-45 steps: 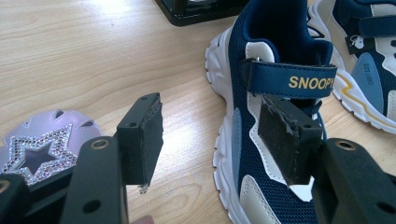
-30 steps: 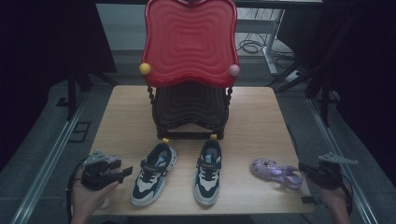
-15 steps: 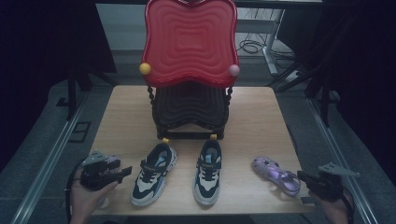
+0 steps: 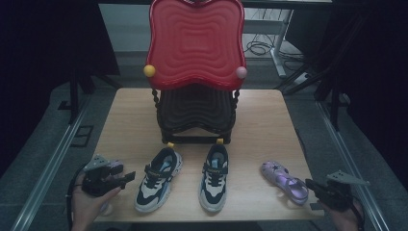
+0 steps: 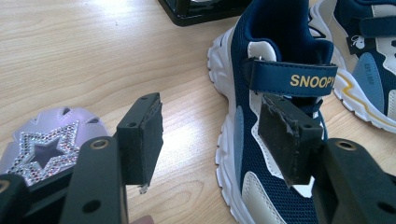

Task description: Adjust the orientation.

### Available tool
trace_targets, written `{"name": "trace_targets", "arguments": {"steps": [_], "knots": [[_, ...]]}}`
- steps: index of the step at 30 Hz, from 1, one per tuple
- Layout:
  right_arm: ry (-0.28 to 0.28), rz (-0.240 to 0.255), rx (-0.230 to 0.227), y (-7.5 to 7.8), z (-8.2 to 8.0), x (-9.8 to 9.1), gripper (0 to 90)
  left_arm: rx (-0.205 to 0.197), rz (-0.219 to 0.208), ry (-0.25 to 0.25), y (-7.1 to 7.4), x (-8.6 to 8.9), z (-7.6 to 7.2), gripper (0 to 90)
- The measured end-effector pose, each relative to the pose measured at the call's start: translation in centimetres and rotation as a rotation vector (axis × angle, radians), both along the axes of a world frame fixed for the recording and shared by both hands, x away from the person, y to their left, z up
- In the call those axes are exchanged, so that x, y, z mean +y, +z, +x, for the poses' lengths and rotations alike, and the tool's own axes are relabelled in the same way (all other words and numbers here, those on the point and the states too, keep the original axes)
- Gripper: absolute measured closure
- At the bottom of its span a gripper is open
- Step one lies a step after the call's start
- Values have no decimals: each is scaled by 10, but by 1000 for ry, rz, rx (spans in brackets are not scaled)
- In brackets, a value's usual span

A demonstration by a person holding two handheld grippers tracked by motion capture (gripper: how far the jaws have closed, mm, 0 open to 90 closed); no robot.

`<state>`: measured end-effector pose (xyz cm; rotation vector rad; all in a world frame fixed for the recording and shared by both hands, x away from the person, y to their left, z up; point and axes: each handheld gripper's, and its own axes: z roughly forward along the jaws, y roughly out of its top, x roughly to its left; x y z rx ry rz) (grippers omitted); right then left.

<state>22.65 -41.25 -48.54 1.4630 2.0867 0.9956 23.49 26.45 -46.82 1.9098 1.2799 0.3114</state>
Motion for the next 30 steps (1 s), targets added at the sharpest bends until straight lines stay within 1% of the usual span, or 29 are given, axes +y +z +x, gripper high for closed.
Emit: {"name": "trace_targets", "arguments": {"steps": [4,6,9,12,13,14,16,17,19,22,26,27,30], "knots": [[0,-9,-6,0,-3,2,888,-1,0,3,1,1,-1,405],[-3,-2,-8,-1,-4,1,886,-1,0,2,1,1,0,405],[-10,-4,-9,-1,-3,0,881,0,1,1,1,0,-1,405],[-16,-16,-14,0,-2,-1,876,-3,0,4,1,1,-1,405],[-21,-9,-28,3,0,0,876,-4,-1,7,1,2,-1,405],[-21,-9,-28,3,0,0,876,-4,-1,7,1,2,-1,405],[-22,-9,-42,7,0,4,876,-5,-1,8,2,2,-1,405],[-9,-4,-57,11,1,9,876,-5,0,8,2,2,-1,405],[-1,1,-65,12,2,12,876,-6,0,7,2,2,-1,404],[35,18,-78,16,7,24,876,-8,0,6,2,3,-2,404],[56,32,-87,17,10,30,870,-12,-1,12,3,5,-3,403],[63,48,-97,18,10,33,863,-12,-1,15,4,6,-4,403],[72,54,-107,19,9,36,856,-17,-2,17,5,7,-7,403]]}}
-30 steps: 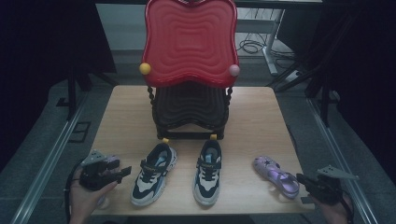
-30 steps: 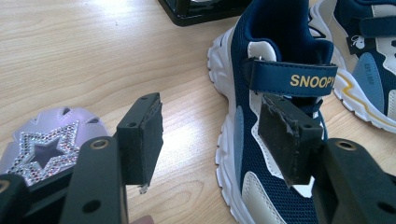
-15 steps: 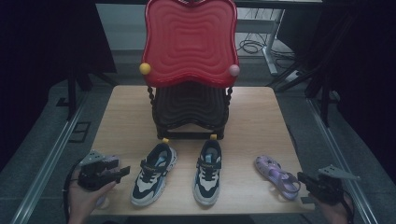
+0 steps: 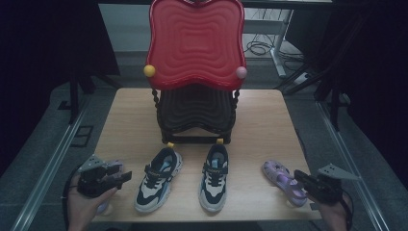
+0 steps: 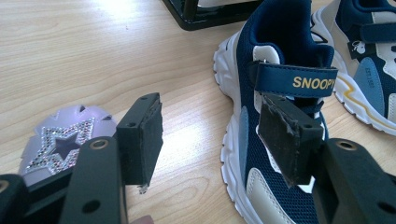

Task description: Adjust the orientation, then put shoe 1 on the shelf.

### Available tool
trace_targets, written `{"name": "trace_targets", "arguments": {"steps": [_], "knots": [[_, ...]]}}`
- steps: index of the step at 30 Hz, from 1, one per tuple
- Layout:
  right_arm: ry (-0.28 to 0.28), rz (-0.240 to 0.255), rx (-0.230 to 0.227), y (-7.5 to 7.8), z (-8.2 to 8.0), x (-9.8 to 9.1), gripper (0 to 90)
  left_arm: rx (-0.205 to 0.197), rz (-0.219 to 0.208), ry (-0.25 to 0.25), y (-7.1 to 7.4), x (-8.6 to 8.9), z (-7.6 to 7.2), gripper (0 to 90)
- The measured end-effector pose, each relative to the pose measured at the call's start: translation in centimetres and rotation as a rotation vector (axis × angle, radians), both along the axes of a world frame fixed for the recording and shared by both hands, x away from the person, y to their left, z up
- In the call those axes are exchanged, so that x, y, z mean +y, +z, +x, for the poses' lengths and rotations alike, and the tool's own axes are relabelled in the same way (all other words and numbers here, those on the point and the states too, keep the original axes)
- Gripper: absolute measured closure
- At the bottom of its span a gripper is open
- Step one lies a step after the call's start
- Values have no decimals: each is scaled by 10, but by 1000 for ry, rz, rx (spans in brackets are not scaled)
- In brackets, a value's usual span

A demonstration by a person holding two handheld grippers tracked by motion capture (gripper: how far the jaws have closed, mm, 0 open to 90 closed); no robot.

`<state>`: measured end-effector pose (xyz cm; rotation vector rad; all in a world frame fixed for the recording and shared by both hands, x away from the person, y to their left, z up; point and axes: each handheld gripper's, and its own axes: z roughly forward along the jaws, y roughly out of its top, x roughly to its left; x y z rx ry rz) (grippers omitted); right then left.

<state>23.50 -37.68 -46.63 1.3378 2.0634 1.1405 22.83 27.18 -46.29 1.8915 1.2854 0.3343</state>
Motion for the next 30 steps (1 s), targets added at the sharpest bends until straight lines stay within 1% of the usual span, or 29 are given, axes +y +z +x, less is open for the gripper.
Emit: {"name": "trace_targets", "arguments": {"steps": [3,5,6,7,12,15,16,19,22,28,30], "knots": [[29,-10,-11,3,-3,4,827,1,3,5,0,2,-4,402],[49,-5,-18,4,-4,5,782,4,4,12,0,4,-7,401],[57,-11,-21,3,-5,5,759,4,5,16,0,6,-8,401],[71,-27,-15,1,-4,7,724,6,5,27,0,9,-11,401],[94,-34,0,-5,-2,9,681,6,7,46,0,17,-15,399],[108,-36,10,-8,-4,9,647,2,3,74,2,28,-20,398],[108,-36,10,-8,-4,9,647,2,3,74,2,28,-20,398],[103,-25,11,-8,-5,6,634,-3,-4,94,5,38,-23,398],[98,-24,12,-8,-5,4,629,3,-11,98,4,42,-24,398],[90,-23,7,-5,-7,3,611,29,5,106,-3,47,-32,404],[87,-21,4,-4,-9,3,607,25,-1,112,-6,47,-36,407]]}}
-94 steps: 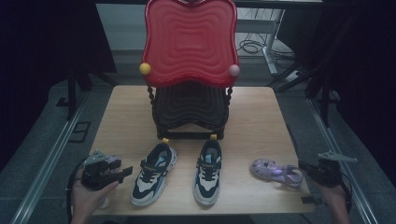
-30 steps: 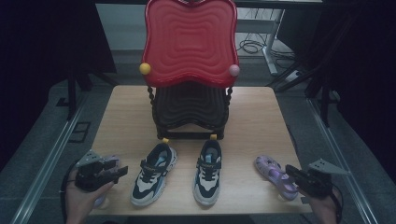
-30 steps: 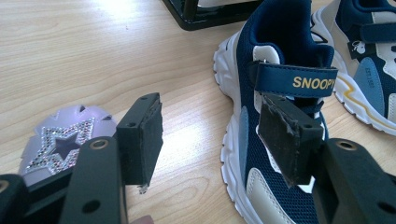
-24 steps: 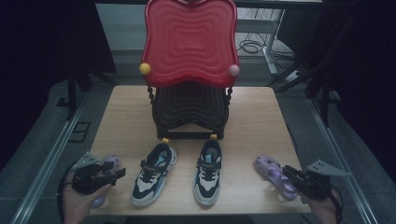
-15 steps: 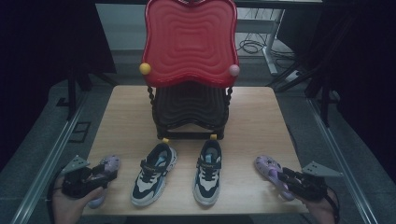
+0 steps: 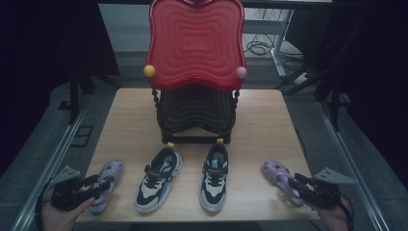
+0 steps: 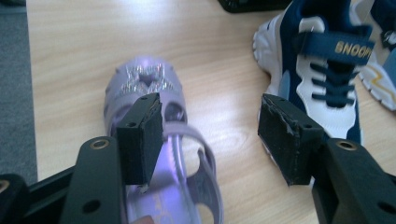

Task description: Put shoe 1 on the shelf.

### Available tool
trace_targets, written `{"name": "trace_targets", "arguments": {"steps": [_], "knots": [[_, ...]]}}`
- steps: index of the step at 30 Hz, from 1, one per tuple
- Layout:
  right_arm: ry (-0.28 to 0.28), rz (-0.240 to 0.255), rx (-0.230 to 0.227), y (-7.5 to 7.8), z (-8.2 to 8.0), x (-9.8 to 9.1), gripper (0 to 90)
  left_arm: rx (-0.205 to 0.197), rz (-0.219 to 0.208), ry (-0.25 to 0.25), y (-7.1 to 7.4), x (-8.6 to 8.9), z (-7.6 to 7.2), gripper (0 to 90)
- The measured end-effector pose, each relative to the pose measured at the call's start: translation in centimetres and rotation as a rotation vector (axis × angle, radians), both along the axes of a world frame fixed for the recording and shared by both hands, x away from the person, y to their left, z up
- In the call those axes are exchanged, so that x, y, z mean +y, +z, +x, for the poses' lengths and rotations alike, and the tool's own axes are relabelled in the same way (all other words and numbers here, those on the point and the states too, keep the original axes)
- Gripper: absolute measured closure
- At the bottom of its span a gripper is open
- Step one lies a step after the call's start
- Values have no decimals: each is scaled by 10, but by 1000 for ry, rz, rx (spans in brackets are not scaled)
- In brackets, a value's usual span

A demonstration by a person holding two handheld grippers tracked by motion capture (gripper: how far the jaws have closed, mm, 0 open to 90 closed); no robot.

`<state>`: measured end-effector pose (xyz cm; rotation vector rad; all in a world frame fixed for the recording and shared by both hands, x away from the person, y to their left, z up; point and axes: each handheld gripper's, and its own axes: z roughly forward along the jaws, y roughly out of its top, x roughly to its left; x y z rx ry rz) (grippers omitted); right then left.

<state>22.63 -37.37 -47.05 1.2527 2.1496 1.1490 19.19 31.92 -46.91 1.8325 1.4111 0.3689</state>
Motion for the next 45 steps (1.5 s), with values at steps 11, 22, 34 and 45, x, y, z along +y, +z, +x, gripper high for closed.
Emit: {"name": "trace_targets", "arguments": {"steps": [11,22,34,45], "knots": [[-4,2,9,-2,-2,1,604,55,48,22,-13,1,-10,445],[8,4,31,-6,-2,3,602,98,75,16,-28,-5,-4,523],[24,-6,79,-14,-8,3,577,124,74,-18,-33,-14,2,533],[33,-81,155,-28,-8,2,654,139,95,-53,-36,-17,6,613]]}}
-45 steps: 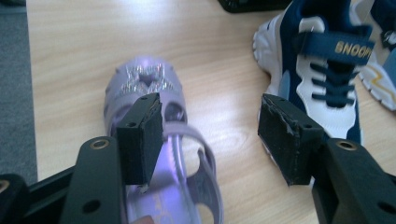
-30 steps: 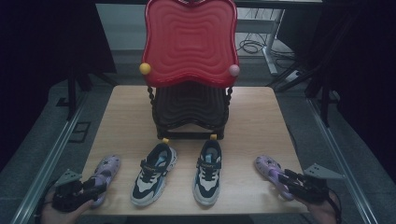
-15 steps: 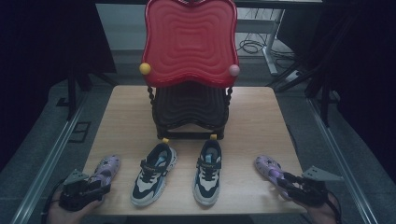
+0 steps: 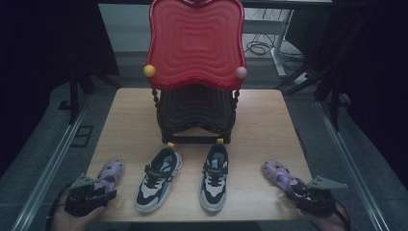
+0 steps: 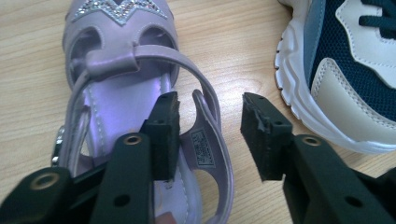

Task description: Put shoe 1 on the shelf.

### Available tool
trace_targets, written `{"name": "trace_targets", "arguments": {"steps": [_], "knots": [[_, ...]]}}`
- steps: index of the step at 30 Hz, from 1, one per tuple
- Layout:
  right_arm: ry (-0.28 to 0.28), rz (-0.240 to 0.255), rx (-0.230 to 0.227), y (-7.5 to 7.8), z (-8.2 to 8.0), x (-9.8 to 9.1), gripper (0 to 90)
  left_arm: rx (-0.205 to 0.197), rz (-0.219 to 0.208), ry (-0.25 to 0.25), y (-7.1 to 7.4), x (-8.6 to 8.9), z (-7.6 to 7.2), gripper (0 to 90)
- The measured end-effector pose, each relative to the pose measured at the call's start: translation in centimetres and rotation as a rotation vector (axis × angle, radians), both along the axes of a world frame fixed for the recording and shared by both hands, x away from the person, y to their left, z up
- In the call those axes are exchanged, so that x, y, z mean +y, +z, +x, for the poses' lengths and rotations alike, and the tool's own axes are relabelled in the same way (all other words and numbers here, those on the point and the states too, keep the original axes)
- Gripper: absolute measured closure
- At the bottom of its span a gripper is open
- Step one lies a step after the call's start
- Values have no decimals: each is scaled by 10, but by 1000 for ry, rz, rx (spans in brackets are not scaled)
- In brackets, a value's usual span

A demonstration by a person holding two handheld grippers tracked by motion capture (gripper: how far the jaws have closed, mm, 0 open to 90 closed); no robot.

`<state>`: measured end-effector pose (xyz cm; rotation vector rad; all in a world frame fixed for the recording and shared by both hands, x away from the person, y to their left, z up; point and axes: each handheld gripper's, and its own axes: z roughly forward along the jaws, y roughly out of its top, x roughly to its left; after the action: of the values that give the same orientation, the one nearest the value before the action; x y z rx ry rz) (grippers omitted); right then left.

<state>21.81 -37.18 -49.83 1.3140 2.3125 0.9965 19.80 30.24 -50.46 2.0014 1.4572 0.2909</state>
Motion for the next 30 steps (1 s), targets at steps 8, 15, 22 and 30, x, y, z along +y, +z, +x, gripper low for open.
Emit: {"name": "trace_targets", "arguments": {"steps": [8,15,22,30], "knots": [[33,-24,39,-8,11,1,762,15,13,-20,-1,1,5,743],[36,-28,39,-7,12,-1,755,34,10,-37,3,6,7,645],[28,-3,33,-4,8,-4,739,22,13,-29,12,14,0,657],[28,4,34,-3,7,-7,739,60,42,-52,11,9,-1,695]]}}
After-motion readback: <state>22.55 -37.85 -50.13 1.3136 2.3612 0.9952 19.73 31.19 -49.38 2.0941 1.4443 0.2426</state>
